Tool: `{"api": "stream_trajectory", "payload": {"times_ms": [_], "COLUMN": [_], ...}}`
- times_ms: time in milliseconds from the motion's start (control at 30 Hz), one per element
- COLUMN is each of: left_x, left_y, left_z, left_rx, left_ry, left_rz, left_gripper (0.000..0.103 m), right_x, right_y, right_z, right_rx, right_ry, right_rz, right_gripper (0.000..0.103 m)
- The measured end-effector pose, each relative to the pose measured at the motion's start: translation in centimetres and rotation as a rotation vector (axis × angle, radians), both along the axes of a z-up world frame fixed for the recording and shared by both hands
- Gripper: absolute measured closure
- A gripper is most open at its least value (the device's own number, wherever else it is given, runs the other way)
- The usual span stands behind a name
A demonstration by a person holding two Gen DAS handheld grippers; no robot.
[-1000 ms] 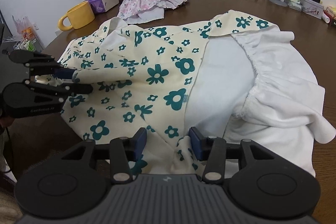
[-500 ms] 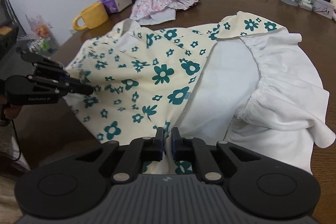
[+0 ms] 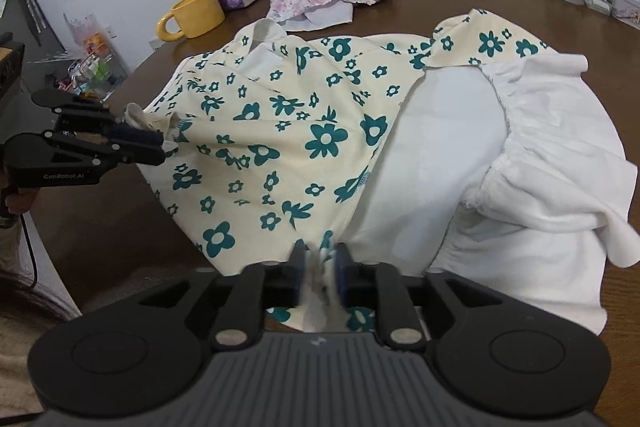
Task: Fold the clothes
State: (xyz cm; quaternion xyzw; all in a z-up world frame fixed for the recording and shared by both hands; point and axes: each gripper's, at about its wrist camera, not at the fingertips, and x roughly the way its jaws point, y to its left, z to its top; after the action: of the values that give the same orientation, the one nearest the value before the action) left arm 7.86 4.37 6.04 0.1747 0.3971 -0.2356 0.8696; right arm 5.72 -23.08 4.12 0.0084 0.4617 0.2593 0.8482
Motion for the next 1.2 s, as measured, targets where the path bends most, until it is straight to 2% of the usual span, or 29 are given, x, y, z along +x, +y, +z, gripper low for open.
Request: {"api": "stream_trajectory", "payload": {"times_ms": [67, 200, 233, 300, 367, 433, 467, 500, 700, 767, 867, 933, 1033, 1100, 1200], "left_x": [0.4, 1.6, 1.7, 1.8, 1.9, 1.9, 1.9, 1.7, -0.2, -0.7, -0.7, -0.6, 0.3, 0.7, 1.1], "left_y": [-0.5, -1.3, -1.4, -1.6, -1.6, -1.2, -0.9, -0.7, 0.8, 0.8, 0.4, -0.1, -0.6, -1.0, -1.8], "left_z": [-0.3, -1.5, -1.7, -2.2, -2.1, -1.8, -1.6, -1.3, 0.3, 0.3, 0.1, -0.2, -0.6, -0.9, -1.5], "left_rx": [0.031, 0.057, 0.057, 0.053, 0.038, 0.006, -0.011, -0.025, -0.067, -0.017, 0.015, 0.046, 0.058, 0.064, 0.089], "left_ry": [-0.013, 0.028, 0.038, 0.057, 0.072, 0.109, 0.129, 0.147, 0.215, 0.150, 0.066, 0.029, 0.025, 0.021, 0.003], "left_rz": [-0.017, -0.070, -0.081, -0.101, -0.106, -0.111, -0.114, -0.119, -0.132, -0.114, -0.073, -0.063, -0.084, -0.096, -0.121], "left_gripper": [0.076, 0.078, 0.087, 0.096, 0.100, 0.102, 0.102, 0.102, 0.103, 0.101, 0.094, 0.084, 0.078, 0.078, 0.078], "right_x": [-0.1, 0.0, 0.1, 0.2, 0.3, 0.5, 0.5, 0.6, 0.8, 0.9, 1.1, 1.3, 1.0, 0.8, 0.6], "right_y": [-0.1, -0.3, -0.3, -0.2, -0.1, 0.0, 0.0, 0.0, -0.6, -0.7, -0.8, -0.8, -0.5, -0.4, -0.2], "right_z": [-0.1, -0.3, -0.5, -0.7, -1.0, -1.1, -1.0, -0.9, 0.4, 0.6, 0.1, -0.4, -0.5, -0.4, -0.3], "right_rx": [0.003, 0.022, 0.027, 0.032, 0.038, 0.040, 0.042, 0.048, 0.056, 0.045, 0.034, 0.045, 0.038, 0.039, 0.042], "right_ry": [-0.003, 0.006, 0.011, 0.020, 0.029, 0.035, 0.037, 0.040, 0.048, 0.052, 0.066, 0.074, 0.059, 0.049, 0.037], "right_rz": [-0.009, -0.037, -0.039, -0.041, -0.034, -0.021, -0.010, 0.002, 0.085, 0.103, 0.076, 0.051, 0.040, 0.035, 0.028], "right_gripper": [0.075, 0.073, 0.073, 0.073, 0.073, 0.082, 0.091, 0.094, 0.095, 0.095, 0.093, 0.092, 0.089, 0.084, 0.081]}}
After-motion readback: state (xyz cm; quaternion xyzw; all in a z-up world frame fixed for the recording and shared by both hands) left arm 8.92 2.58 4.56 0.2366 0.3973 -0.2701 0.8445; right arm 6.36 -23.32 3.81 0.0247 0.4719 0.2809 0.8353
